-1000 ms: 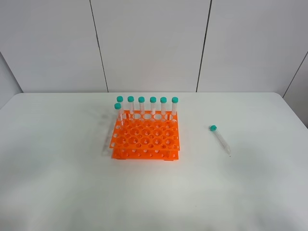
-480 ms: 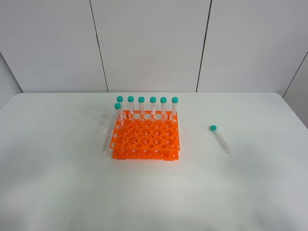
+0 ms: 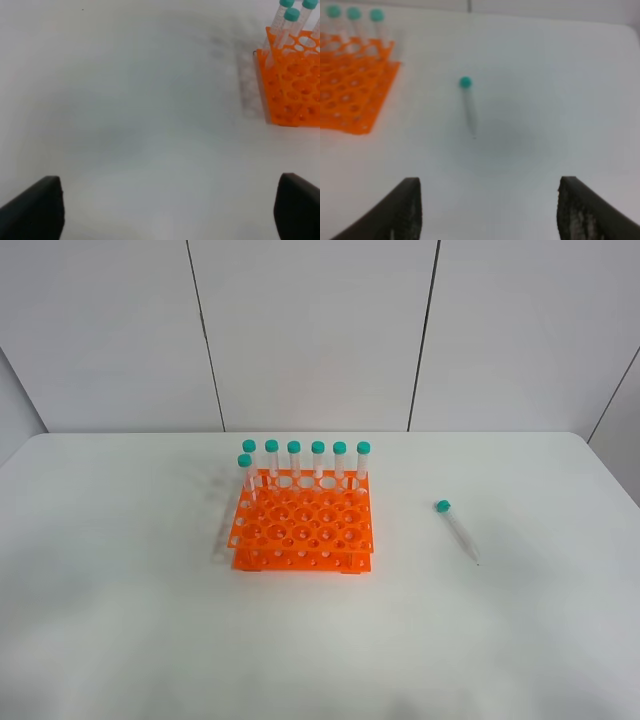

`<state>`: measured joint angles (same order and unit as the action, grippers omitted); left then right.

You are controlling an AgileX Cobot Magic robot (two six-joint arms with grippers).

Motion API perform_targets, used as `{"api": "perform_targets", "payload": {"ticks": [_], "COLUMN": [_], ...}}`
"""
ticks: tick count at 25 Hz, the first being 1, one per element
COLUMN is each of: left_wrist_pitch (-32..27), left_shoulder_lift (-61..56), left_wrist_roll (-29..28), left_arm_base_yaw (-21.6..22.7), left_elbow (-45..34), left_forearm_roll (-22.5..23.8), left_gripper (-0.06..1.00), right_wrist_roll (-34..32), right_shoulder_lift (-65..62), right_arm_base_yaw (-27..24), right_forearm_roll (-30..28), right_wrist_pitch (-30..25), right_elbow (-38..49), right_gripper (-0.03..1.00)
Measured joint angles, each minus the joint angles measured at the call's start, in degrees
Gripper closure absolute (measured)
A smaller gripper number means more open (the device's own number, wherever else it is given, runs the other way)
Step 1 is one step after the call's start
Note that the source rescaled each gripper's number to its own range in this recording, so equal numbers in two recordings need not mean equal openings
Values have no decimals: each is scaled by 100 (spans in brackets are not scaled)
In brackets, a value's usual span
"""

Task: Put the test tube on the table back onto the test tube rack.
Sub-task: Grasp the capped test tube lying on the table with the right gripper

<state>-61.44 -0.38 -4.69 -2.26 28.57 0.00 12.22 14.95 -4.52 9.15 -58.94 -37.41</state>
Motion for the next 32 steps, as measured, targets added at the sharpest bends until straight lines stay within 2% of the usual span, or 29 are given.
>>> {"api": "perform_targets", "payload": {"ticks": [3, 7, 11, 14, 19, 22, 24, 27, 28, 31, 32], "left_wrist_pitch": [0, 0, 0, 0, 0, 0, 0, 0, 0, 0, 0], "left_shoulder_lift": [0, 0, 0, 0, 0, 0, 0, 0, 0, 0, 0], "left_wrist_roll": [0, 0, 0, 0, 0, 0, 0, 0, 0, 0, 0], "left_arm_base_yaw": [0, 0, 0, 0, 0, 0, 0, 0, 0, 0, 0], "left_elbow": [0, 0, 0, 0, 0, 0, 0, 0, 0, 0, 0], "left_forearm_roll": [0, 0, 0, 0, 0, 0, 0, 0, 0, 0, 0], "left_gripper": [-6, -6, -6, -6, -6, -6, -6, -6, -6, -6, -6], "right_wrist_roll": [579, 1145, 1473, 1711, 1775, 1398, 902, 143, 143, -517, -558], "right_shoulder_lift": [1080, 2572, 4087, 5197, 6393, 7422, 7922, 8719, 8719, 9474, 9625], "right_arm_base_yaw": [0, 0, 0, 0, 215, 702, 924, 1124, 1124, 1160, 1167], "right_forearm_roll": [377, 529, 850, 1132, 1064, 613, 267, -303, -303, -669, -683], "right_wrist_pitch": [78, 473, 745, 734, 748, 1114, 1250, 1205, 1205, 976, 945], "right_elbow": [-535, -1157, -1735, -2116, -2423, -2594, -2736, -3069, -3069, -3480, -3546], "right_gripper": [34, 34, 34, 34, 34, 34, 34, 34, 34, 34, 34]}}
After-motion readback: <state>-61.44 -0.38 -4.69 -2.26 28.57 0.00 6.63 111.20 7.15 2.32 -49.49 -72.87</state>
